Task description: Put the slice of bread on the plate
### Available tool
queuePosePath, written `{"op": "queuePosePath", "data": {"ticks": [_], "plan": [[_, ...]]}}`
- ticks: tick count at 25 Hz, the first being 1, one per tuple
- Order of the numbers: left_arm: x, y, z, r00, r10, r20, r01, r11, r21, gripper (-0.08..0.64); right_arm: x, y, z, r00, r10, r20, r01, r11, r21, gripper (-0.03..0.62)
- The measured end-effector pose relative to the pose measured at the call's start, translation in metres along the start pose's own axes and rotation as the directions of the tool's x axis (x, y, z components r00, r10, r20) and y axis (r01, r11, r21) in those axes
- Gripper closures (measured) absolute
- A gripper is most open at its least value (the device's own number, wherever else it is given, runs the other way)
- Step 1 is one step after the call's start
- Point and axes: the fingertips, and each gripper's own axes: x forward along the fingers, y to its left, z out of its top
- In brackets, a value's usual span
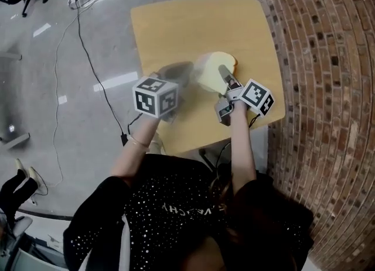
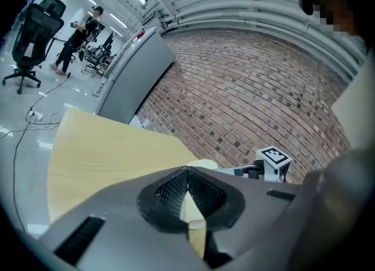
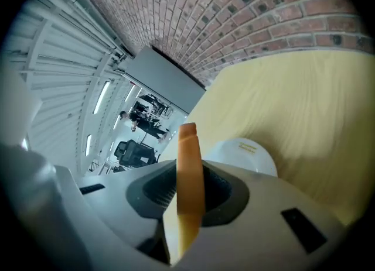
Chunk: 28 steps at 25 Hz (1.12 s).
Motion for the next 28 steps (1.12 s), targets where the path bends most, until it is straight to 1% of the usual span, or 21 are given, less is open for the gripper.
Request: {"op": "queuePosePath", "data": {"ticks": [3, 5, 7, 10, 13, 15, 18, 20, 22, 23, 24, 25, 28], "plan": [[-0.012, 0.007, 0.001, 0.999, 0.027, 0.022, -0.026, 1.000, -0.007, 0.551, 0.016, -0.003, -0.008, 0.999, 0.004, -0.037, -0.003, 1.000, 0.015, 0.494], [-0.016, 0.012, 0.002, 0.999, 0.038, 0.031, -0.038, 0.999, -0.014, 0.551, 0.025, -0.004, -0.012, 0.998, 0.013, -0.054, -0.012, 1.000, 0.008, 0.494], [-0.019, 0.016, 0.001, 0.998, 0.051, 0.035, -0.050, 0.998, -0.024, 0.551, 0.032, -0.009, -0.014, 0.998, -0.002, -0.063, 0.002, 1.000, -0.010, 0.494], [-0.022, 0.019, -0.001, 0.997, 0.063, 0.038, -0.062, 0.998, -0.032, 0.551, 0.035, -0.017, -0.014, 0.996, -0.052, -0.075, 0.047, 0.997, -0.065, 0.494], [-0.022, 0.017, -0.001, 0.997, 0.064, 0.039, -0.063, 0.997, -0.034, 0.551, 0.036, -0.020, -0.012, 0.991, -0.111, -0.071, 0.099, 0.983, -0.152, 0.482], [-0.022, 0.015, -0.001, 0.997, 0.062, 0.037, -0.061, 0.998, -0.034, 0.551, 0.034, -0.022, -0.010, 0.984, -0.173, -0.048, 0.157, 0.959, -0.237, 0.453], [-0.021, 0.013, -0.003, 0.998, 0.058, 0.034, -0.057, 0.998, -0.034, 0.551, 0.031, -0.028, -0.006, 0.962, -0.273, -0.010, 0.249, 0.893, -0.375, 0.393], [-0.021, 0.011, -0.005, 0.998, 0.056, 0.031, -0.055, 0.998, -0.031, 0.551, 0.028, -0.032, -0.001, 0.942, -0.334, 0.026, 0.310, 0.839, -0.447, 0.358], [-0.021, 0.009, -0.006, 0.998, 0.051, 0.028, -0.051, 0.998, -0.029, 0.551, 0.022, -0.035, 0.004, 0.919, -0.385, 0.082, 0.369, 0.769, -0.522, 0.313], [-0.022, 0.008, -0.007, 0.998, 0.048, 0.027, -0.047, 0.999, -0.027, 0.551, 0.018, -0.035, 0.007, 0.912, -0.396, 0.110, 0.388, 0.742, -0.547, 0.298], [-0.022, 0.007, -0.007, 0.999, 0.045, 0.027, -0.045, 0.999, -0.024, 0.551, 0.013, -0.035, 0.010, 0.908, -0.397, 0.133, 0.400, 0.727, -0.558, 0.293], [-0.023, 0.006, -0.008, 0.999, 0.043, 0.027, -0.042, 0.999, -0.022, 0.551, 0.008, -0.035, 0.012, 0.907, -0.392, 0.151, 0.406, 0.725, -0.556, 0.292], [-0.023, 0.003, -0.009, 0.999, 0.037, 0.027, -0.037, 0.999, -0.019, 0.551, -0.012, -0.035, 0.016, 0.907, -0.371, 0.199, 0.420, 0.753, -0.507, 0.293]]}}
